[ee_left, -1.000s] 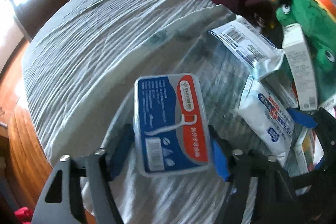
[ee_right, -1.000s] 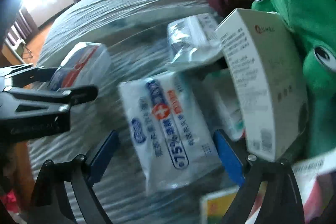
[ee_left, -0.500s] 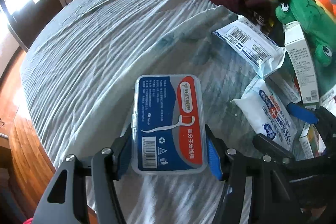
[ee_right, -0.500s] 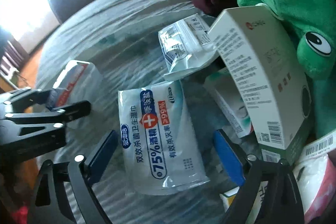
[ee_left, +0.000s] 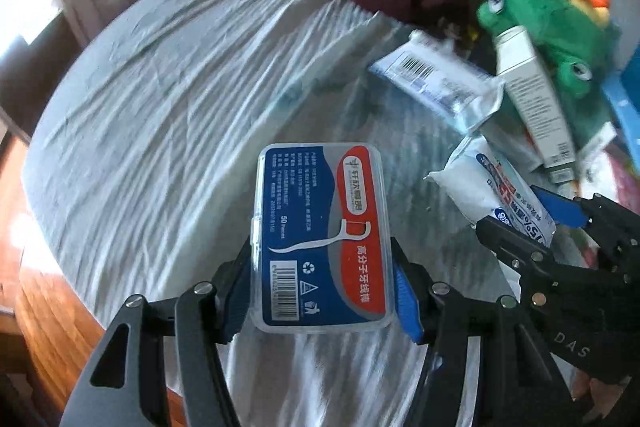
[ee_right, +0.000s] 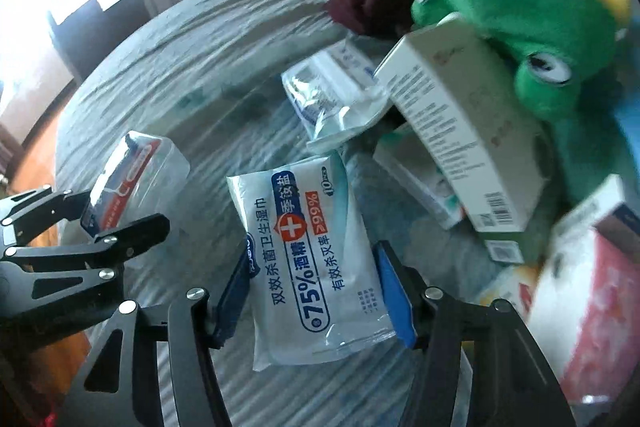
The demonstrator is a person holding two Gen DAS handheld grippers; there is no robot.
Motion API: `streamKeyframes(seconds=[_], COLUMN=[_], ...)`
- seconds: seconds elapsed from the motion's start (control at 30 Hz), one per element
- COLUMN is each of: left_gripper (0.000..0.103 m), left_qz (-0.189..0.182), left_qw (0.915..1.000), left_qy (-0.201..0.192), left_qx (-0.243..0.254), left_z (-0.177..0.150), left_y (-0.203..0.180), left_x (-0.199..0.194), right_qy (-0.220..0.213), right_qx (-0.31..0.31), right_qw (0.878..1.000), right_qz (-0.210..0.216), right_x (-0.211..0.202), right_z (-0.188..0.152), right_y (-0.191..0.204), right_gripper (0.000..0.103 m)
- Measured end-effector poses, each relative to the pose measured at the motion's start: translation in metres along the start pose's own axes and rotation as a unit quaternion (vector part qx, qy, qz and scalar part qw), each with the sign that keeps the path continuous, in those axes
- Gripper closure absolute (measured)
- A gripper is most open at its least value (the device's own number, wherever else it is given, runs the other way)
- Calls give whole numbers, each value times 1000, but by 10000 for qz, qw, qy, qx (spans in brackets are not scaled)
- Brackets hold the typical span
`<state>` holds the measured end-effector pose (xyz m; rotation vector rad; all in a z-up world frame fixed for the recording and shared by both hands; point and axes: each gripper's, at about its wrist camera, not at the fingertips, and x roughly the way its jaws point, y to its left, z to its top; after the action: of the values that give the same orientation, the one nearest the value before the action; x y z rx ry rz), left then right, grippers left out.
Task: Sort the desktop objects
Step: 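Lift the floss box with left tool while right tool grasps and lifts the wipes pack, then carry both items over the blue crate and open both tools to drop them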
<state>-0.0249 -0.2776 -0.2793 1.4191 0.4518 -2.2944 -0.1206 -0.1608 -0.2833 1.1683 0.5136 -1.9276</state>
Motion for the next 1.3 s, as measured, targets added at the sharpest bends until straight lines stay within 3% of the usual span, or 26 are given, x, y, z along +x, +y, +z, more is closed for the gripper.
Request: streamKeyframes(seconds=[0.3,0.6,1.0,1.3], left_gripper=[44,44,44,44], left_qz=[-354,-959,-1732,-2302], left_qw=[9955,9780,9433,9071], left_qy=[-674,-1376,-1973,-2500], left_qx=[555,1238,2030,2484], left_z=[30,50,51,33], left_y=[-14,-62,-175,-323], left_x=[-67,-143,-221,-286], right_qy=[-776,-1669,-2455,-3127], right_qx=[607,953,1425,1705], right_qw=[9941,9738,9379,8935], right_qz=[-449,-1212,-1993,-2734], right_x=[-86,-187,-315,-434], right_z=[15,17,-23,-94], right_y=[-6,-6,-60,-151], right_gripper=[43,43,43,43])
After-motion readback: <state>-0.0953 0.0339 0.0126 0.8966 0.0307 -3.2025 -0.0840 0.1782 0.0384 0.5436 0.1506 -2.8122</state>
